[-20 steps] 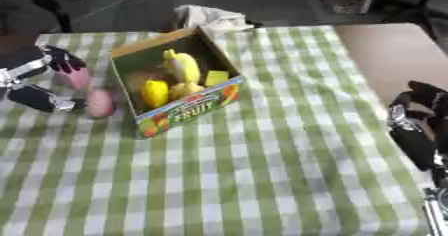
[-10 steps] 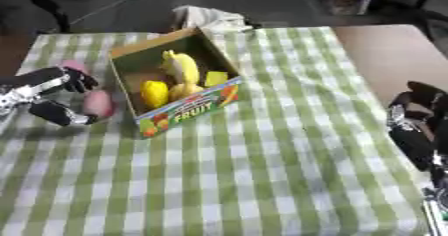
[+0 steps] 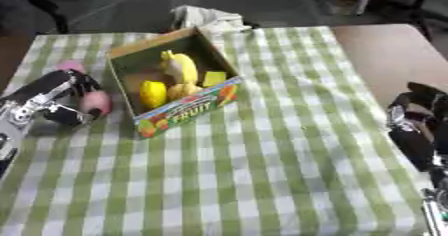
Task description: Pick up objects on the table and place them in the box.
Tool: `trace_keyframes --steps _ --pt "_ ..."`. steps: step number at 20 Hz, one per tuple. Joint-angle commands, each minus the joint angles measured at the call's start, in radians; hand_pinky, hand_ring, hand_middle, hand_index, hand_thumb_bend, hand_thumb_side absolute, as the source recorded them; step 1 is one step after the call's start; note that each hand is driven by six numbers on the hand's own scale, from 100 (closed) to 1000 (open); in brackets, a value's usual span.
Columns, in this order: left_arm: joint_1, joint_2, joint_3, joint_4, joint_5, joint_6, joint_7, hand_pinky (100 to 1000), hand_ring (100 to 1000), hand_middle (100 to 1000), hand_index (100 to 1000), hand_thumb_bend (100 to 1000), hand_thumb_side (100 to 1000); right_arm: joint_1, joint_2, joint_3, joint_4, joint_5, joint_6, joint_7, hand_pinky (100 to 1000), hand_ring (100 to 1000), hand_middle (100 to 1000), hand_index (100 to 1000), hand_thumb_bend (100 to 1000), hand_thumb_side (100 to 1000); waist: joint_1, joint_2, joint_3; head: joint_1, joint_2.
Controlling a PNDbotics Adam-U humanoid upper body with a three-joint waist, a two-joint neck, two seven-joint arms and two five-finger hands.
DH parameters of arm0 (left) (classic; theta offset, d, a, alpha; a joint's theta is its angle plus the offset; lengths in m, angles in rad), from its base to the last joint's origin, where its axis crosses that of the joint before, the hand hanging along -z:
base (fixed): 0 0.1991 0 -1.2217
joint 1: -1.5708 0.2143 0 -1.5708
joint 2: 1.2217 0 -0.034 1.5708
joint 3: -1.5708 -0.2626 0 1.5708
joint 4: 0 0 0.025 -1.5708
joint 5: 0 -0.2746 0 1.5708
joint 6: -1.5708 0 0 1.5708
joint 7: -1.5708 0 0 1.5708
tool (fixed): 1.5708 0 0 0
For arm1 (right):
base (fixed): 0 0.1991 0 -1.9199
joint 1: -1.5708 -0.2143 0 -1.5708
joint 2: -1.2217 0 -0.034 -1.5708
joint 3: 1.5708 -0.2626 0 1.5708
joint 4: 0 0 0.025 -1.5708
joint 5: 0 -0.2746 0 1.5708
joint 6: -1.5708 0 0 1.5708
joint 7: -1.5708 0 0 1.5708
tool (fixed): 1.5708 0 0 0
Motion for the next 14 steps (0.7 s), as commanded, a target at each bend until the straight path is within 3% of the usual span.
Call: trace_keyframes --steps 1,5,8,14 --pt "-0.013 0.045 0.02 -0.118 0.01 -0.008 0.019 463 431 377 582 238 100 -0.003 -0.01 -0.006 -0.009 0.0 0.001 -0.002 682 798 647 777 100 327 0.001 -0.012 0.002 0.0 0.005" --pt "-0.031 0.07 0.047 -0.288 0.077 0.006 0.007 472 442 381 589 234 100 -0.002 -0.011 -0.008 -0.008 0.001 0.003 -0.004 681 798 646 777 100 326 0.002 -0.013 0.006 -0.003 0.005" --pt "-0.084 0.061 0.035 -0.32 0.131 0.029 -0.003 495 462 400 607 242 100 -0.003 -0.01 -0.006 -0.007 0.001 0.002 -0.001 682 798 647 777 100 325 0.001 -0.015 0.004 0.001 0.005" --pt "-0.217 -0.04 -0.03 -0.083 0.079 0.005 -0.042 599 572 509 703 355 100 -0.005 -0.001 0.003 -0.004 -0.004 0.001 0.009 682 798 646 777 100 325 -0.011 -0.018 -0.02 0.012 0.005"
